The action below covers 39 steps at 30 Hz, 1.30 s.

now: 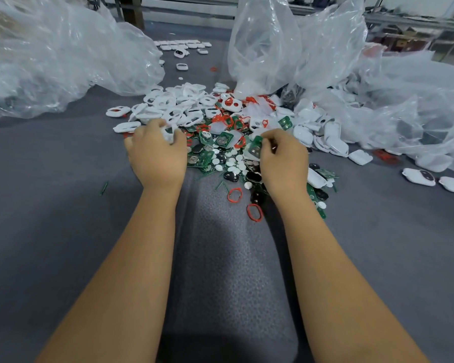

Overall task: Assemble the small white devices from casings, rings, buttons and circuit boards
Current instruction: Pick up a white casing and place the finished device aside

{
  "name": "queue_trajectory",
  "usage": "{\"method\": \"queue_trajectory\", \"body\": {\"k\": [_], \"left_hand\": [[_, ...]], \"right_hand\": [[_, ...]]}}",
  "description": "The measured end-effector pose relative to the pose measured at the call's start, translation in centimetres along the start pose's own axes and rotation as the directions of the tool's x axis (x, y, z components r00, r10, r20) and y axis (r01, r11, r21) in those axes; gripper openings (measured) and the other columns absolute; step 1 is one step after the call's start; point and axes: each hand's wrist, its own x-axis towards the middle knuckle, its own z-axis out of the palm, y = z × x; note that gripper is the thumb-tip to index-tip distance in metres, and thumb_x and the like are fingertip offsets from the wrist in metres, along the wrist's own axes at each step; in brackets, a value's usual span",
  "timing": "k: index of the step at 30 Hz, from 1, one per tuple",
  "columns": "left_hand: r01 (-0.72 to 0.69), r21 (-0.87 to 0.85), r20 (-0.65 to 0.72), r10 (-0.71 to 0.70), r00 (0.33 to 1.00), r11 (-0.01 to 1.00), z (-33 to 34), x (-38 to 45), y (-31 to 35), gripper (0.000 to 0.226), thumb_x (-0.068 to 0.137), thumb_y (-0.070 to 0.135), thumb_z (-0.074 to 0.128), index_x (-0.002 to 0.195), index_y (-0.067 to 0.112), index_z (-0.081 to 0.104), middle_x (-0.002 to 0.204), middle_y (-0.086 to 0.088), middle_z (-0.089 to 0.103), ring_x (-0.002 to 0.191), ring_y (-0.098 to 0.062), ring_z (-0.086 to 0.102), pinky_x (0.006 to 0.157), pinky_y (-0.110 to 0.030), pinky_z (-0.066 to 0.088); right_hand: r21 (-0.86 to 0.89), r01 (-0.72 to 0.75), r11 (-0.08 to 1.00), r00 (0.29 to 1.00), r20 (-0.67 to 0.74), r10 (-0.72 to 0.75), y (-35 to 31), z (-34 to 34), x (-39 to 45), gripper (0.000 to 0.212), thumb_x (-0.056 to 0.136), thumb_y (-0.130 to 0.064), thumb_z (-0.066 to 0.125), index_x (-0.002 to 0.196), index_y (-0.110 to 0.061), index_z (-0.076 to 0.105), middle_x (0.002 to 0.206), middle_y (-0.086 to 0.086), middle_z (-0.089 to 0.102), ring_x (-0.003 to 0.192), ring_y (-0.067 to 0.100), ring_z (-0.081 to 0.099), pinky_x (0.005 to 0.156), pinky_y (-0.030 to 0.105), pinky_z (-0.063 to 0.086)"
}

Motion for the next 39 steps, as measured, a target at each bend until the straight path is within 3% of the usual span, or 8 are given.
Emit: {"method": "queue_trajectory", "body": {"k": [4, 7, 9, 13, 20, 26, 33, 39], "left_hand": [[0.030, -0.351, -0.078, -0.061, 0.995, 0.936, -0.5, -0.5, 1.4, 0.038, 0.093, 0.046, 0.052, 0.119, 0.020, 0.062, 0.103, 0.004, 0.068, 0.100, -0.018, 0.059, 0.085, -0.024, 0.039], [0.154, -0.651, 0.086, -0.128, 0.988, 0.743, -0.3, -1.2, 3.6, 0.028, 0.093, 0.048, 0.052, 0.108, 0.028, 0.063, 0.078, 0.013, 0.062, 0.062, 0.000, 0.057, 0.061, -0.020, 0.044], [0.328, -0.783, 0.297, -0.146, 0.944, 0.529, 0.0, -1.8, 4.7, 0.020, 0.098, 0.042, 0.050, 0.108, 0.029, 0.062, 0.090, 0.004, 0.064, 0.050, -0.001, 0.055, 0.048, -0.018, 0.042], [0.602, -0.797, 0.597, -0.081, 0.798, 0.055, 0.0, -2.5, 5.3, 0.022, 0.099, 0.026, 0.053, 0.115, 0.016, 0.064, 0.110, -0.011, 0.062, 0.068, -0.017, 0.068, 0.057, -0.021, 0.050], [0.646, -0.712, 0.672, -0.002, 0.740, -0.277, -1.1, -2.5, 3.8, 0.021, 0.093, 0.001, 0.037, 0.104, 0.004, 0.055, 0.097, -0.023, 0.067, 0.103, -0.038, 0.066, 0.086, -0.046, 0.058], [0.658, -0.687, 0.690, 0.007, 0.723, -0.308, -1.0, -2.7, 4.0, 0.016, 0.095, 0.006, 0.041, 0.084, 0.007, 0.052, 0.104, -0.023, 0.062, 0.110, -0.040, 0.063, 0.088, -0.050, 0.056], [0.635, -0.771, 0.635, -0.023, 0.772, 0.035, -0.2, -3.2, 4.1, 0.016, 0.102, 0.002, 0.037, 0.112, 0.006, 0.049, 0.113, -0.024, 0.067, 0.079, -0.026, 0.072, 0.056, -0.024, 0.055], [0.561, -0.791, 0.560, -0.077, 0.825, 0.244, 0.3, -3.3, 4.3, 0.024, 0.103, 0.007, 0.042, 0.123, 0.003, 0.054, 0.114, -0.024, 0.063, 0.058, -0.008, 0.037, 0.045, -0.015, 0.030]], "right_hand": [[-0.165, 0.052, 0.985, 0.999, -0.005, -0.053, 0.3, -0.3, -0.2, 0.035, 0.093, -0.015, 0.052, 0.127, -0.013, 0.060, 0.123, 0.010, 0.056, 0.118, 0.027, 0.047, 0.090, 0.033, 0.038], [-0.159, 0.223, 0.962, 0.967, 0.158, -0.198, -0.4, 0.1, -0.7, 0.027, 0.092, -0.015, 0.051, 0.113, -0.014, 0.068, 0.107, 0.007, 0.062, 0.104, 0.026, 0.053, 0.082, 0.033, 0.041], [-0.204, 0.318, 0.926, 0.924, 0.286, -0.255, -0.7, 0.6, -1.2, 0.025, 0.091, -0.020, 0.053, 0.108, -0.014, 0.070, 0.101, 0.006, 0.061, 0.100, 0.026, 0.053, 0.079, 0.034, 0.043], [-0.241, 0.363, 0.900, 0.890, 0.374, -0.260, -0.7, 0.9, -1.5, 0.022, 0.090, -0.022, 0.057, 0.102, -0.013, 0.072, 0.098, 0.007, 0.057, 0.101, 0.028, 0.051, 0.083, 0.037, 0.043], [-0.167, 0.290, 0.942, 0.923, 0.310, -0.229, -0.8, -0.2, -1.2, 0.025, 0.082, -0.004, 0.054, 0.097, -0.014, 0.071, 0.097, 0.006, 0.056, 0.097, 0.027, 0.053, 0.075, 0.037, 0.045], [-0.253, 0.411, 0.876, 0.843, 0.471, -0.259, -0.9, 0.2, -1.3, 0.027, 0.087, -0.024, 0.060, 0.111, -0.020, 0.071, 0.103, 0.004, 0.058, 0.104, 0.025, 0.050, 0.082, 0.032, 0.041], [-0.169, 0.425, 0.889, 0.843, 0.431, -0.321, -0.7, 0.6, -1.7, 0.019, 0.079, -0.018, 0.063, 0.094, -0.011, 0.071, 0.100, 0.007, 0.059, 0.100, 0.027, 0.049, 0.084, 0.039, 0.040], [0.122, 0.180, 0.976, 0.904, 0.371, -0.213, -0.6, 0.2, -1.5, 0.017, 0.079, -0.002, 0.061, 0.090, -0.015, 0.062, 0.079, -0.008, 0.055, 0.076, 0.009, 0.049, 0.069, 0.025, 0.043]]}}
